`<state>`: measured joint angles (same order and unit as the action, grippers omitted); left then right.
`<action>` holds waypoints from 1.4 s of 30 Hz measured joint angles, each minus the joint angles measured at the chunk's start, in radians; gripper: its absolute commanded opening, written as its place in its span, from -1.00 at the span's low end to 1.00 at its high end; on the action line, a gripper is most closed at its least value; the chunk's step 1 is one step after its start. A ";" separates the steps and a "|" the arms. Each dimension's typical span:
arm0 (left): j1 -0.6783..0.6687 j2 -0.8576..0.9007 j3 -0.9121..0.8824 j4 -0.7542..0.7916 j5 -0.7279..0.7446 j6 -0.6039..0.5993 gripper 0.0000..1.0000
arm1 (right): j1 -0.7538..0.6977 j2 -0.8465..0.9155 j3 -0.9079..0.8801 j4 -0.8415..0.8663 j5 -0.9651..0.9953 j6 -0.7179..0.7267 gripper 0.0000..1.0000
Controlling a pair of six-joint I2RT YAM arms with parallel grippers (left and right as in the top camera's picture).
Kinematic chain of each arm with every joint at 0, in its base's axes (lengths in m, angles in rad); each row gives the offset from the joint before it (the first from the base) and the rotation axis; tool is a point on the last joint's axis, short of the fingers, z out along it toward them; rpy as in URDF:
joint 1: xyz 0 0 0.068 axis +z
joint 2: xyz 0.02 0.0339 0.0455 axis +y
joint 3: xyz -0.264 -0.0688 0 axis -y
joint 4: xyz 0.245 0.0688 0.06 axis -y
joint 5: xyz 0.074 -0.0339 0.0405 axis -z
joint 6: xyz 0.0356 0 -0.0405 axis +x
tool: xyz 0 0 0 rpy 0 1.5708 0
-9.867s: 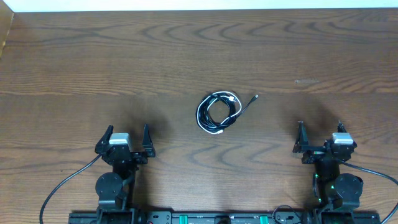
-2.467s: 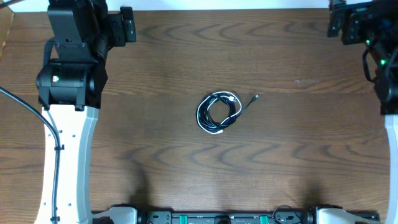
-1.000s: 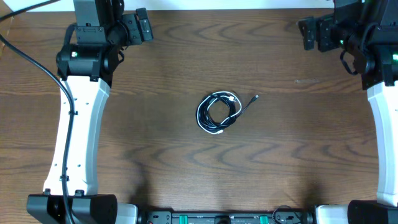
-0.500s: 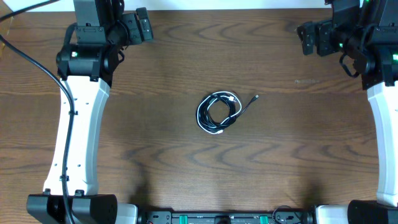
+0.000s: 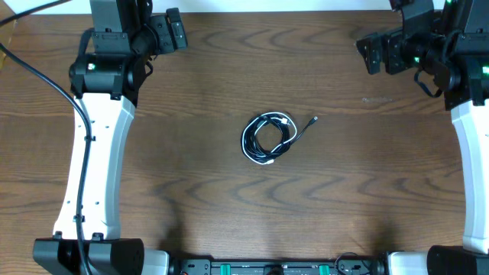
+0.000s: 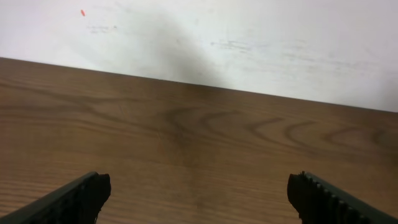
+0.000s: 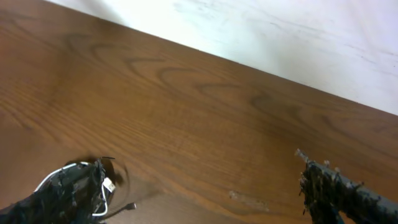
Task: Untangle cables
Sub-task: 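Lower the left gripper down onto the black and white cable bundle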
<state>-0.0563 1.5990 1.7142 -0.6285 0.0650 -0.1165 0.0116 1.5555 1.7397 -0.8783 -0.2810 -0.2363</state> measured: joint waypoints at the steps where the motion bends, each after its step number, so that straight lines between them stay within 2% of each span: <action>1: 0.000 0.003 0.000 0.000 0.019 0.000 0.92 | 0.000 0.000 0.000 0.001 0.001 -0.004 0.99; 3: 0.000 0.012 0.000 0.000 0.049 0.000 0.92 | 0.000 0.000 0.000 0.003 0.009 -0.006 0.94; 4: 0.000 0.022 0.000 0.000 0.066 0.000 0.91 | 0.000 0.000 0.000 0.003 0.018 -0.005 0.99; 5: 0.000 0.035 0.000 0.000 0.078 0.000 0.86 | 0.000 0.000 0.000 0.005 0.032 0.002 0.99; 6: -0.002 0.051 0.000 0.000 0.088 0.000 0.69 | 0.000 0.000 0.000 0.005 0.044 0.005 0.99; 7: -0.005 0.072 0.000 -0.001 0.096 -0.006 0.65 | 0.000 0.000 0.000 0.003 0.052 0.010 0.98; 18: -0.053 0.240 -0.001 -0.024 0.177 0.002 0.65 | 0.000 0.002 0.000 -0.014 0.087 0.044 0.98; 27: -0.119 0.242 -0.001 -0.074 0.221 0.052 0.64 | 0.000 0.063 0.000 -0.002 0.095 0.049 0.99; 36: -0.124 0.242 -0.001 -0.235 0.227 0.076 0.63 | 0.000 0.073 0.000 0.008 0.121 0.049 0.99; 42: -0.135 0.242 -0.001 -0.266 0.274 0.096 0.63 | 0.000 0.072 0.000 0.009 0.129 0.049 0.98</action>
<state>-0.1917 1.8412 1.7130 -0.8948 0.3389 -0.0208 0.0113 1.6279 1.7401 -0.8692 -0.1520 -0.1871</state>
